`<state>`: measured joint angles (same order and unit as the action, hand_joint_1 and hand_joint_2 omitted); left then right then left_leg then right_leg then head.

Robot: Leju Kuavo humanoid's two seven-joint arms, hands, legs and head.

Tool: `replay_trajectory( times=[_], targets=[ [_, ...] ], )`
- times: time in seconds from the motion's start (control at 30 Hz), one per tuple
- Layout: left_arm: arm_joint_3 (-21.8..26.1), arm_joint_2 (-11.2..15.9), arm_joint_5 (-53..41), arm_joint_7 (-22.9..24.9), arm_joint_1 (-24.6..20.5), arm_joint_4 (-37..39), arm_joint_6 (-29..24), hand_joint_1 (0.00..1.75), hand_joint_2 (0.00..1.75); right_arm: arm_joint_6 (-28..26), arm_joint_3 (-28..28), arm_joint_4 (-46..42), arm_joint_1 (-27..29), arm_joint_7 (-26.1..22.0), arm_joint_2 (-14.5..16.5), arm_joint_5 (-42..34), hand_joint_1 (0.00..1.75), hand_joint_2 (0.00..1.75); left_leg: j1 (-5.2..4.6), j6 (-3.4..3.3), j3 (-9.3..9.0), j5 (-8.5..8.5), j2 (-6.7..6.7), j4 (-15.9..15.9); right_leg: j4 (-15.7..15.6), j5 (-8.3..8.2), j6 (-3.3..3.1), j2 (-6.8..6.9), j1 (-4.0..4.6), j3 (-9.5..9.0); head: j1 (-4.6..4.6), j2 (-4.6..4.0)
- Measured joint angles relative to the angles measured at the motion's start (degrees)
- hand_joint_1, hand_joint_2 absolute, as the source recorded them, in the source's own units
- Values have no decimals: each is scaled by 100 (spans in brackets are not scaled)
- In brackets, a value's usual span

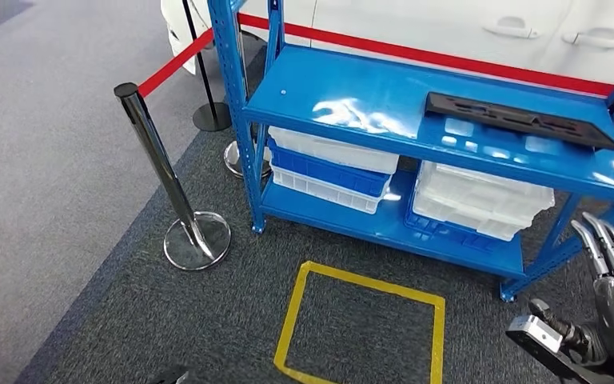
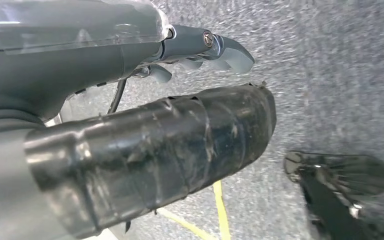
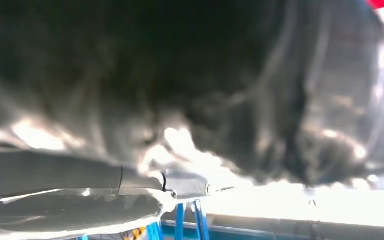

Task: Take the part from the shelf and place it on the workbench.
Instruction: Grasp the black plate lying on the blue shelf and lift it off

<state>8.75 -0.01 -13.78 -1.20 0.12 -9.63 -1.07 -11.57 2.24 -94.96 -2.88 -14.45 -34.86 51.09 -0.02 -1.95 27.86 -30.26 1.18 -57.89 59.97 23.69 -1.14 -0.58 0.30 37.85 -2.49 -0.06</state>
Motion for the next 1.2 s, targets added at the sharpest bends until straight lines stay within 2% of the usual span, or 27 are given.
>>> replay_trajectory(
  times=[0.03, 0.1, 0.13, 0.2, 0.27, 0.3, 0.33, 0.37, 0.4, 0.43, 0.47, 0.53, 0.6, 0.67, 0.73, 0.87, 1.03, 1.2],
  targets=[
    [1, -4, 2, 14, -5, 5, -1, 0, 0, 5, 6, 5, -17, 2, 1, -18, 0, 0, -1, 29, -23, -7, 8, -9, -37, -96, -17, -16, 22, -11, -2, 1],
    [1, 6, 5, 39, -10, 5, -3, 0, 0, 7, 18, 8, -58, 5, 5, -43, 0, 0, 1, 85, -10, 12, 2, -66, -137, -79, -35, -14, 8, -110, -3, 1],
    [1, 8, 8, 50, -12, 5, 0, 0, 0, 5, 23, 8, -74, 5, 10, -47, 0, 0, 0, 110, 26, -6, -12, -195, -194, -65, -55, -13, -8, -174, -5, 0],
    [1, 13, 14, 61, -24, 5, 3, 0, 0, 7, 34, 8, -103, 5, 28, -49, 0, 0, 14, 161, 289, -244, -37, -679, -269, -27, -96, -4, -35, -278, -10, 0],
    [1, 24, 18, 63, -34, 5, 4, 0, 0, 8, 45, 12, -121, 5, 50, -49, 0, 0, 29, 211, 703, -572, -52, -1320, -266, 27, -120, 2, -37, -318, -12, -1],
    [1, 29, 18, 64, -34, 5, 4, 0, 0, 8, 51, 16, -121, 5, 61, -49, 0, 0, 36, 232, 865, -627, -59, -1515, -254, 57, -118, 2, -39, -335, -13, -1],
    [1, 37, 18, 66, -30, 5, 4, 0, 0, 8, 57, 20, -120, 5, 72, -49, 0, 0, 44, 248, 938, -541, -65, -1517, -236, 91, -111, -2, -44, -359, -12, -1],
    [1, 41, 17, 68, -24, 5, 4, 0, 0, 8, 61, 24, -120, 5, 83, -49, 0, 0, 54, 260, 909, -323, -71, -1308, -212, 130, -98, -7, -51, -390, -13, -1],
    [1, 46, 16, 69, -19, 5, 4, 0, 0, 8, 65, 26, -121, 5, 91, -49, 0, 0, 63, 264, 803, -39, -75, -949, -184, 173, -79, -11, -59, -423, -13, -1],
    [1, 50, 15, 71, -15, 6, 4, 0, 44, 9, 67, 28, -123, 5, 98, -51, 0, 0, 64, 258, 690, 166, -76, -598, -155, 214, -54, -13, -63, -448, -10, -1],
    [1, 52, 12, 73, -21, 6, 4, 0, 87, 18, 69, 31, -126, 5, 104, -60, 0, 0, 55, 236, 608, 264, -77, -318, -124, 243, -27, -12, -62, -452, -14, -1],
    [1, 54, 3, 78, -30, 8, 0, 0, 175, 56, 75, 39, -135, 1, 111, -118, 0, 0, 41, 160, 568, 283, -73, -126, -88, 281, 18, -9, -44, -424, -13, 0],
    [0, 54, -26, 80, -21, 8, -15, 0, 175, 102, 79, 47, -140, -9, 114, -243, 0, 87, 45, 124, 565, 348, -70, -96, -76, 290, -25, -9, -27, -408, -11, 1],
    [0, 54, -55, 71, -7, 8, -28, 0, 175, 166, 79, 54, -131, -28, 115, -418, 0, 175, 42, 133, 559, 360, -69, -88, -89, 285, -86, -9, -22, -420, -10, 0],
    [2, 55, -64, 28, -8, 8, -29, 0, 175, 300, 69, 59, -109, -80, 116, -645, 0, 175, 35, 122, 557, 354, -66, -89, -115, 286, -86, -6, -22, -435, -9, -1],
    [9, 55, -71, -53, -10, 8, -12, 0, 0, 742, -32, 104, -34, -292, 118, -1228, 0, 175, 28, 88, 547, 336, -67, -89, -143, 283, -56, -6, -26, -459, -10, -1],
    [31, 55, -74, -70, -17, 8, 15, 0, 0, 1075, -171, 274, -21, -530, 180, -1686, 0, 175, 18, 72, 546, 331, -69, -92, -158, 281, 81, -7, -42, -464, -11, -1],
    [52, 54, -74, -47, -21, 8, 23, 0, 0, 1139, -221, 446, -87, -566, 243, -1806, 0, 175, 18, 66, 536, 333, -70, -92, -151, 283, 103, -7, -42, -464, -11, 0]
  ],
)
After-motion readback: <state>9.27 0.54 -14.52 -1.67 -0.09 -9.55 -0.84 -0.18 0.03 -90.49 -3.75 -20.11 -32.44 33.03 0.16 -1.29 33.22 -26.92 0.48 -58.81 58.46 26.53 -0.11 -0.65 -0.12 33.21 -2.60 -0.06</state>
